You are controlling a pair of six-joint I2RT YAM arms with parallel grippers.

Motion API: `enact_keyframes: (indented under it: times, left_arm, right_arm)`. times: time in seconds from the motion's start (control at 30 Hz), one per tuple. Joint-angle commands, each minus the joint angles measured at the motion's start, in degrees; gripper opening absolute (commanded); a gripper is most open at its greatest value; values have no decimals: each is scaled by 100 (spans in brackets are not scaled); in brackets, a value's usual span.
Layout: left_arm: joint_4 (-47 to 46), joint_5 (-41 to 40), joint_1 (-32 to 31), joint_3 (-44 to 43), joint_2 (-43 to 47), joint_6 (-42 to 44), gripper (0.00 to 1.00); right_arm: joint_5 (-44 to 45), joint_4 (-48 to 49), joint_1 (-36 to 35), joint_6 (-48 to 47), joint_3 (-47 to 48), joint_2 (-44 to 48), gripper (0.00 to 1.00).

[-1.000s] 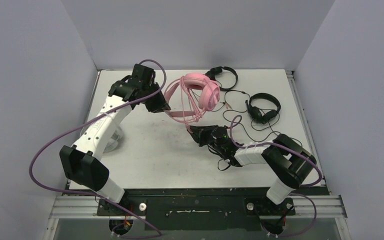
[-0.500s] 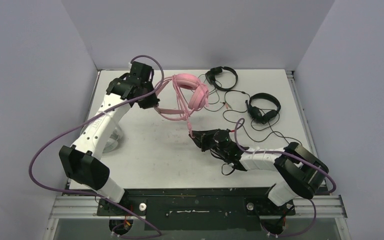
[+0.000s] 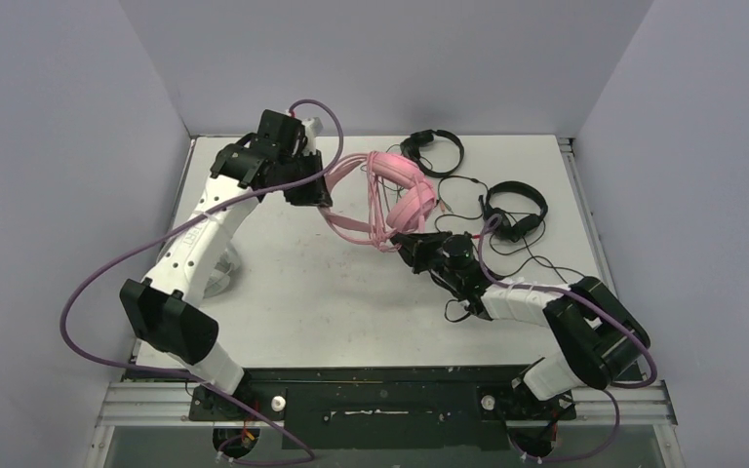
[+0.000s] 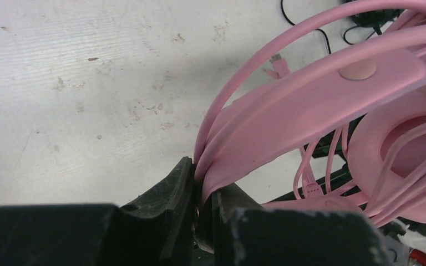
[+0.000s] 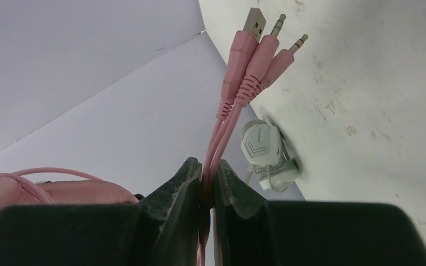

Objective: Wrap the headphones
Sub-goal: Wrap the headphones cable around the headphones.

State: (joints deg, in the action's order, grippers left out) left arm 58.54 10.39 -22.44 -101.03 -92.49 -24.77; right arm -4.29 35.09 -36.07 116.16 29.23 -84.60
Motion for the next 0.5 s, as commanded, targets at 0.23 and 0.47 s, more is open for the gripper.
enact_keyframes:
  times: [0.23, 0.47]
  left_arm:
    - [-211, 1971, -677, 231, 595, 1055, 0]
    - [-192, 2173, -1331, 260, 661, 1414, 0]
  right_arm:
    - [-1009, 2355, 803, -2790, 268, -230, 10]
    - [-1333, 2834, 907, -4336, 65, 317, 15]
